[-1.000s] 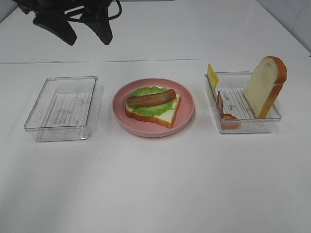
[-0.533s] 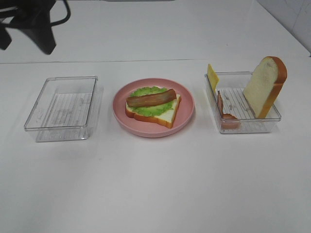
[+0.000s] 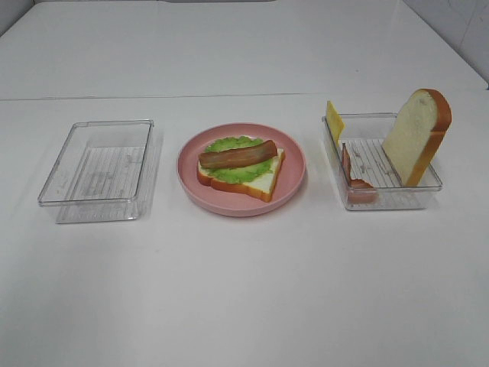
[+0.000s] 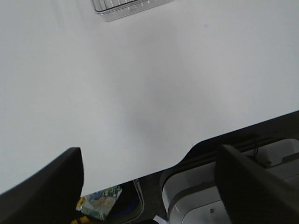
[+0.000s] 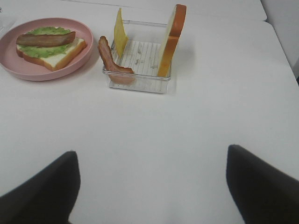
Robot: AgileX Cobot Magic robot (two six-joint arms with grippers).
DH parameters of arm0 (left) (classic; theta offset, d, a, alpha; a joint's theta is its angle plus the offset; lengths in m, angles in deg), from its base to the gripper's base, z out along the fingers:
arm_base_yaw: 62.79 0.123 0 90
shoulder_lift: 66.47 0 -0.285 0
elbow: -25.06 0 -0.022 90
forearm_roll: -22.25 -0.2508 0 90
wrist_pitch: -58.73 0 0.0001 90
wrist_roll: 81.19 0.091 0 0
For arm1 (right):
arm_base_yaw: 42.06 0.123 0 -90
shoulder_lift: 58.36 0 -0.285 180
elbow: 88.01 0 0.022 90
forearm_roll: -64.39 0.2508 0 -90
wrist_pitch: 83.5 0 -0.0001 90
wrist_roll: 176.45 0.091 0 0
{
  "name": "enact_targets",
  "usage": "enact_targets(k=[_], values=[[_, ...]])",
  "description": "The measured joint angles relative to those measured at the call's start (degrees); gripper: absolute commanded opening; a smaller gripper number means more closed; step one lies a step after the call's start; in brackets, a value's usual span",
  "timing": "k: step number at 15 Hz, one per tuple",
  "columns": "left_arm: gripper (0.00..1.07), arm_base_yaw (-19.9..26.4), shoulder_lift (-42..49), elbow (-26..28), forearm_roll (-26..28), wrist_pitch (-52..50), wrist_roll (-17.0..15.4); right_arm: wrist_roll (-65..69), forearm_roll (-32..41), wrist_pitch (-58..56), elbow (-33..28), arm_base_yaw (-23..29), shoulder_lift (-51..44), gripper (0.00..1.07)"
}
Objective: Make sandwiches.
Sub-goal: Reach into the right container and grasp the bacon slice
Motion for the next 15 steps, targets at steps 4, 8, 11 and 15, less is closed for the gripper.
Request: enact_targets(k=[4, 8, 11, 15], values=[[0.74, 0.0, 19.48, -6.99, 0.0, 0.17, -0.06, 0.0, 0.0, 0.0, 0.0, 0.0, 0.0, 0.8], [0.74, 0.0, 36.78, -13.35, -0.69, -0.06, 0.74, 0.0, 0.0, 0.0, 0.0, 0.0, 0.0, 0.8], [0.74, 0.0, 47.33, -19.37, -0.97, -1.6, 3.55, 0.0, 0.0, 0.0, 0.0, 0.0, 0.0, 0.8], [0.74, 0.0, 54.32, -23.26, -0.97, -4.18, 5.04, 0.0, 0.0, 0.0, 0.0, 0.0, 0.29, 0.8]])
